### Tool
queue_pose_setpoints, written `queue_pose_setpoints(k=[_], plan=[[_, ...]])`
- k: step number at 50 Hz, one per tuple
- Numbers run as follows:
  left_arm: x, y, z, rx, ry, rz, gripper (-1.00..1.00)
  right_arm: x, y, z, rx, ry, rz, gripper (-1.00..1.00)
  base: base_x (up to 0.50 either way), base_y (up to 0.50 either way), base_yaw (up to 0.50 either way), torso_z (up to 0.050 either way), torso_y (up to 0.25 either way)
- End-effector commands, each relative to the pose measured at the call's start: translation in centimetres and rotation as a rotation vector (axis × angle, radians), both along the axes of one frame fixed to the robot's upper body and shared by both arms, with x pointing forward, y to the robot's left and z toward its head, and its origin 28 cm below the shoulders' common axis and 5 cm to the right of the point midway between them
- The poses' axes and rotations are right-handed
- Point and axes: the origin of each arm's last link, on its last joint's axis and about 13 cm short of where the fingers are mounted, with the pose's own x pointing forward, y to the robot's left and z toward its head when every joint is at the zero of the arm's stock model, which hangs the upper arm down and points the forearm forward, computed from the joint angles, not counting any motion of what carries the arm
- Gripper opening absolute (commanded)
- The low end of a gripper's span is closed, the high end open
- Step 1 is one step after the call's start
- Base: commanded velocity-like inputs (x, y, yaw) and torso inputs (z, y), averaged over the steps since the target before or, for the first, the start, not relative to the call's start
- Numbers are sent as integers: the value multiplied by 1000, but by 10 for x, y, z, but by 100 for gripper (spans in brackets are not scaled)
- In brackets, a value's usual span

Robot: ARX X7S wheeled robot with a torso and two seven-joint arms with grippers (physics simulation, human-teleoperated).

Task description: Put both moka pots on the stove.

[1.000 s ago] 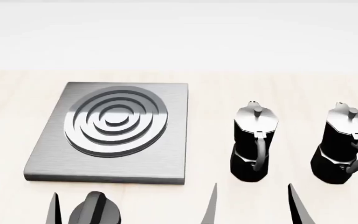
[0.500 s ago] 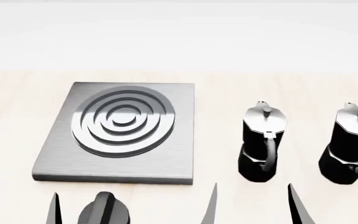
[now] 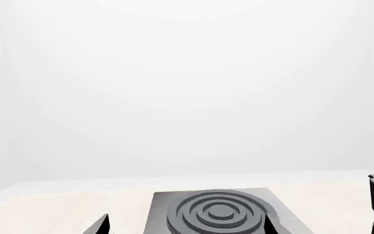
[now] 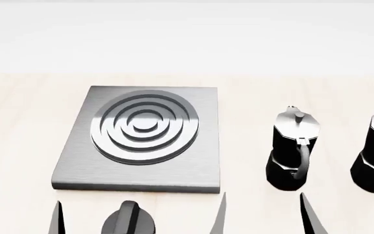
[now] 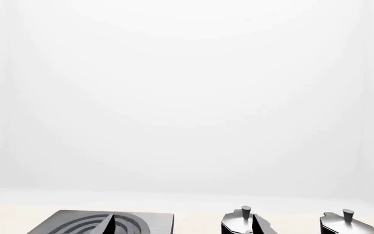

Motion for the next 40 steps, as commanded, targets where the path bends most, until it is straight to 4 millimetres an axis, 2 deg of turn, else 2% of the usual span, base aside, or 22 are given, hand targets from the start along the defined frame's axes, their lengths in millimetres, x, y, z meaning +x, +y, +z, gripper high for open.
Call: queue_pose_setpoints(k=[1,25,35,40], plan=[[-1,-1,2,1,-1,-1,100,0,0,0,0,1,3,100,0,156,0,0,0],[0,-2,1,4,4,-4,100,5,0,-3,4,40,-33,100,0,105,0,0,0],[1,0,-2,4,2,-2,100,5,-2,11,0,21,-60,100,0,0,0,0,0],[1,0,-3,5,-1,0,100,13,-6,22,2,30,-65,100,0,0,0,0,0]])
